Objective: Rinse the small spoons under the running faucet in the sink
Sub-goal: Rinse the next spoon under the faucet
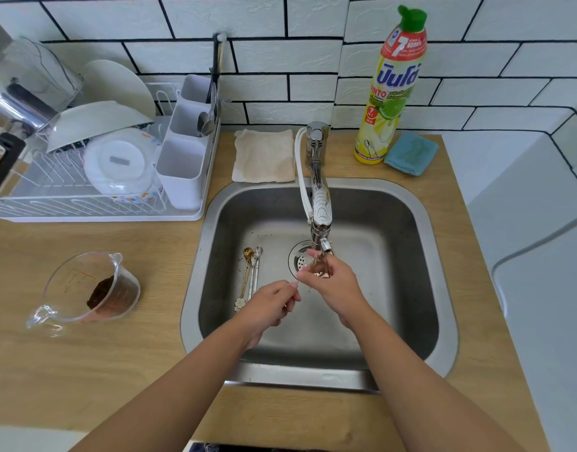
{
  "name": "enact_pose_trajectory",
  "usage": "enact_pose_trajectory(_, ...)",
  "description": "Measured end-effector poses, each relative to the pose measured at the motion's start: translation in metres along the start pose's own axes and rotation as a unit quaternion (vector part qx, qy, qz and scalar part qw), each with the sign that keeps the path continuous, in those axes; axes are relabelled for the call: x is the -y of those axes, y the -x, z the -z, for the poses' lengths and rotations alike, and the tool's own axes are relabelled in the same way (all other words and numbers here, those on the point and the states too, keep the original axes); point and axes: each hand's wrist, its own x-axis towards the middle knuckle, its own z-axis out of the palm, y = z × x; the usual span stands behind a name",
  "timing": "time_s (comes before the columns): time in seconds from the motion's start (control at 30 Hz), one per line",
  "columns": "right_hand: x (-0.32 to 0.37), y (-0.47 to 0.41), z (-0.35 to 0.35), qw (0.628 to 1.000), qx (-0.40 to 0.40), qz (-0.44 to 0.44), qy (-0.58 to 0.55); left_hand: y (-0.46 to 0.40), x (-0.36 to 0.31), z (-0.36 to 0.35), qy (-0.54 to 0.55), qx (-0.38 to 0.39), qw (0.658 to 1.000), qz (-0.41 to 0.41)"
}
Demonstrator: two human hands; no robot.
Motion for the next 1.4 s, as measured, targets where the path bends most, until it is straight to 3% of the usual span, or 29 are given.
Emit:
enact_pose_trajectory(0.13,-0.001,-0.005,-0.001,0.999,-0.033,-0.013,-0.015,0.002,0.001,-0.003,-0.015,0.006,0.999,-0.033)
enact_pose_trajectory(0.27,-0.006,-0.006,0.000,0.998,-0.010,-0.054,-0.022,0.001,0.001,-0.004,-0.078,-0.016,0.995,-0.064)
enact_pose_trajectory(0.47,-0.011,-0.006,0.005,0.999,-0.031,-0.004,0.002,0.000,0.006,-0.005,-0.150,-0.090,0.979,-0.102)
enact_pose_trajectory(0.83,-0.008,-0.003,0.001,0.997,-0.035,-0.051,-0.044,0.001,0.006,-0.002,-0.154,-0.096,0.979,-0.094)
enact_pose_trajectory(0.93,-0.008,-0.003,0.000,0.996,-0.057,-0.050,-0.055,0.003,0.007,-0.005,-0.158,-0.092,0.979,-0.090)
enact_pose_trajectory(1.13,-0.011,-0.002,0.005,0.996,-0.006,-0.045,-0.079,0.002,0.008,-0.004,-0.139,-0.094,0.982,-0.090)
enact_pose_trajectory(1.23,-0.009,-0.002,0.005,0.995,-0.032,-0.041,-0.084,0.002,0.007,-0.005,-0.129,-0.085,0.984,-0.091)
enact_pose_trajectory(1.4,-0.007,-0.002,0.002,0.991,0.003,-0.109,-0.074,-0.001,0.007,-0.004,-0.106,-0.066,0.988,-0.089)
